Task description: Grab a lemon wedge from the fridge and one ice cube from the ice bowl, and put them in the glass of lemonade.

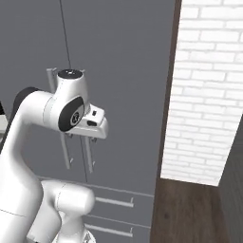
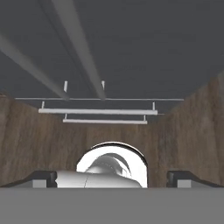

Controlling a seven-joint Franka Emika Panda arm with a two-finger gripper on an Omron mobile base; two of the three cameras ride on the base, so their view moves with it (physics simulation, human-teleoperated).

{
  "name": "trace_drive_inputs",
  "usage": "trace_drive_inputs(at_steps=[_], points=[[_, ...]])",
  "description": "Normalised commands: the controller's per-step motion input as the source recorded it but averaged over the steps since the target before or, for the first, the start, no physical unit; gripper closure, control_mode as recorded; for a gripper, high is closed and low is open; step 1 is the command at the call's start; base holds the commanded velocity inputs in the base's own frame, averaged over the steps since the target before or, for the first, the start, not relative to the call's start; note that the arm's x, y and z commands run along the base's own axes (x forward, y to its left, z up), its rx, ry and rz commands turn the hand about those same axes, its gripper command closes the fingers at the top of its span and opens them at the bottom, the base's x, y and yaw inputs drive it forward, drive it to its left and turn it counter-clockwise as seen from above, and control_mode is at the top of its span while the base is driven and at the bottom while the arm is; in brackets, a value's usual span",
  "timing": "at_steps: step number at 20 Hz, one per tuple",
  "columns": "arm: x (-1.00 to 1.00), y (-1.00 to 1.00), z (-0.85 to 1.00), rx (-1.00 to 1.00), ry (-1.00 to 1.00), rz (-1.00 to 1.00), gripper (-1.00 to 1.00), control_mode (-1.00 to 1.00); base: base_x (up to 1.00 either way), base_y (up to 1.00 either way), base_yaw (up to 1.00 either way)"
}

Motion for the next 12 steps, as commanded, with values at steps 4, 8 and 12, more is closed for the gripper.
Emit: trace_drive_inputs(at_steps=[4,8,12], points=[[0.0,0.0,0.0,0.0,0.0,0.0,-1.0,1.0,-0.64,0.28,-0.13],[0.0,0.0,0.0,0.0,0.0,0.0,-1.0,1.0,-0.33,0.22,-0.04],[0.0,0.0,0.0,0.0,0.0,0.0,-1.0,1.0,-0.37,0.21,0.04]])
